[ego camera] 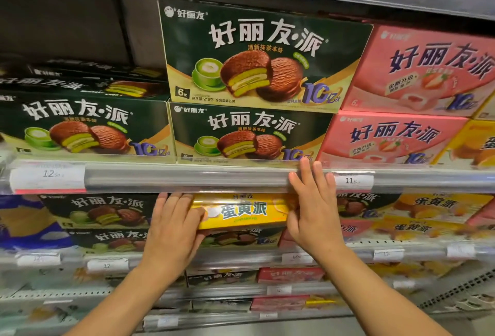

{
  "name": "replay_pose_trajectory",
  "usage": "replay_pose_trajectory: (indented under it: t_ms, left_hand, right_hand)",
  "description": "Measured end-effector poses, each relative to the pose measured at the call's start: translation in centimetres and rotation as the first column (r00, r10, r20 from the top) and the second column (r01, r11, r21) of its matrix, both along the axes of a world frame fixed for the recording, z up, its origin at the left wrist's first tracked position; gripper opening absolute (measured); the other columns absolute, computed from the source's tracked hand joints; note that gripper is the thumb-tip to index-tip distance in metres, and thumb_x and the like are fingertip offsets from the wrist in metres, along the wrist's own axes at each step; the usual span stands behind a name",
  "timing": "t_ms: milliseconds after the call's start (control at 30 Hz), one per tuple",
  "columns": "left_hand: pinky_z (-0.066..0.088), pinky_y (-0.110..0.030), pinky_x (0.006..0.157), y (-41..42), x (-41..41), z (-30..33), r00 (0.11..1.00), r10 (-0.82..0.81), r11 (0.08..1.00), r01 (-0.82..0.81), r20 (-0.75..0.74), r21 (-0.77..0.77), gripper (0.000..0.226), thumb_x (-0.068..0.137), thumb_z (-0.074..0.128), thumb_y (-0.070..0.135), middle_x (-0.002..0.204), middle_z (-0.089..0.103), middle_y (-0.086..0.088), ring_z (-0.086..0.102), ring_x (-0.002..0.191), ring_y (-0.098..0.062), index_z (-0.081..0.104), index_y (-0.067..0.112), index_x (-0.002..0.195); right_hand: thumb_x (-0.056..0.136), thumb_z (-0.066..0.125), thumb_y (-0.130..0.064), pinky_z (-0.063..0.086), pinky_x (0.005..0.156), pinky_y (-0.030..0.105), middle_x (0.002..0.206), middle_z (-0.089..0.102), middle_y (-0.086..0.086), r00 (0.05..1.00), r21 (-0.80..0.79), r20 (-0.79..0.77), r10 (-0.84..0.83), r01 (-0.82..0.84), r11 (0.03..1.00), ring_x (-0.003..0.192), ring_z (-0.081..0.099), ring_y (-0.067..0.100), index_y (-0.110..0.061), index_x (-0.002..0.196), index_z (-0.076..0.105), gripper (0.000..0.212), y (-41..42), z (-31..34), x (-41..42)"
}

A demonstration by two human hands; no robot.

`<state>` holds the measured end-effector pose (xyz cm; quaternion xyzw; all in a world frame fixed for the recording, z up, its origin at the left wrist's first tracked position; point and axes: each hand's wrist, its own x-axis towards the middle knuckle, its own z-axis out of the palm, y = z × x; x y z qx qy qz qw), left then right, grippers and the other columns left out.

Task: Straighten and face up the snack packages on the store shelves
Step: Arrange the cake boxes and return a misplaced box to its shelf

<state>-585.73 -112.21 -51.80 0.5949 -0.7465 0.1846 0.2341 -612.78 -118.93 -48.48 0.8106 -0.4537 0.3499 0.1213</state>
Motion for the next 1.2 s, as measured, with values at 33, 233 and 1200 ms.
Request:
replay_pose_trajectory:
  t_ms: [33,233,1200]
  left_hand:
    - [0.033,-0.050,0.097,0.3,0.0,0.3,0.998,-0.059,0.998,0.060,-0.037,0.020,0.068,0.045,0.095,0.020,0.109,0.053,-0.018,0.046,0.103,-0.036,0.055,0.010,0.099]
    - [0.041,-0.024,0.091,2.7,-1.1,1.2,0.807,-0.157,0.965,0.248,-0.570,0.084,0.056,0.068,0.088,0.023,0.126,0.041,0.002,0.046,0.113,-0.014,0.051,0.020,0.110]
    - [0.057,-0.028,0.064,4.7,-34.3,-3.2,0.234,0.340,0.552,0.734,-0.911,0.395,0.044,0.076,0.078,0.032,0.092,0.077,-0.001,0.074,0.079,-0.017,0.064,0.013,0.113]
  right_hand:
    - [0.065,0.066,-0.004,-0.001,0.121,0.044,0.158,0.017,0.008,1.000,0.010,0.004,0.002,-0.002,1.000,0.149,0.004,0.025,-0.012,0.140,0.038,0.081,0.1,0.0,0.0]
    - [0.084,0.050,-0.020,0.001,0.121,0.047,0.161,0.013,0.011,0.999,0.117,0.039,-0.032,0.027,0.993,0.150,0.002,0.027,-0.013,0.144,0.031,0.064,1.4,0.0,0.2]
    - [0.078,0.079,-0.032,0.052,0.067,0.031,0.087,0.077,-0.003,0.136,0.743,0.662,-0.737,0.005,0.669,0.078,0.074,0.015,-0.020,0.099,0.069,0.026,24.4,-6.3,-31.2]
